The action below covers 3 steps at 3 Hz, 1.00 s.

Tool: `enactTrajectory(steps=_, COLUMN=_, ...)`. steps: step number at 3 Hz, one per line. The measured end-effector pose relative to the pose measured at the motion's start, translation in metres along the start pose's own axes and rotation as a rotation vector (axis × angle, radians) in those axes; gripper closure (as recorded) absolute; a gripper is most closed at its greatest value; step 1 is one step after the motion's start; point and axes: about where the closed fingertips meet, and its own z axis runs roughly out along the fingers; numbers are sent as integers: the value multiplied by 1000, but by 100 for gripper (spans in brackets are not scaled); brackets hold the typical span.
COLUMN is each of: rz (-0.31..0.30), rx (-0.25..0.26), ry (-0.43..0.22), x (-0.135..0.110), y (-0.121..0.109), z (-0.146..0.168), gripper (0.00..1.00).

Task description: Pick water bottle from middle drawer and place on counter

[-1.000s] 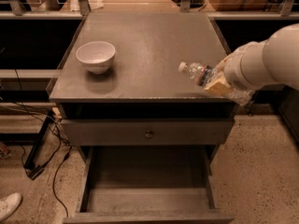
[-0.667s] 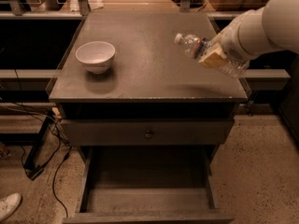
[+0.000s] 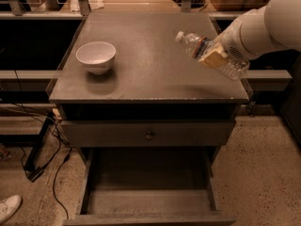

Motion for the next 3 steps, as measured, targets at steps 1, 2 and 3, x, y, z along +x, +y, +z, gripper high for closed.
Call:
enactTrajectory(steps=1, rz=111, rx=21, ry=-16, x=-18, y=-5, z=4, gripper=100)
enactTrajectory(steps=2, rz=240, rx=49, ry=-42, x=-36, y=-15, z=7, gripper=100)
enactTrajectory(steps=3, rz=299, rx=47, ry=-44, x=-36, y=-14, z=7, gripper=100)
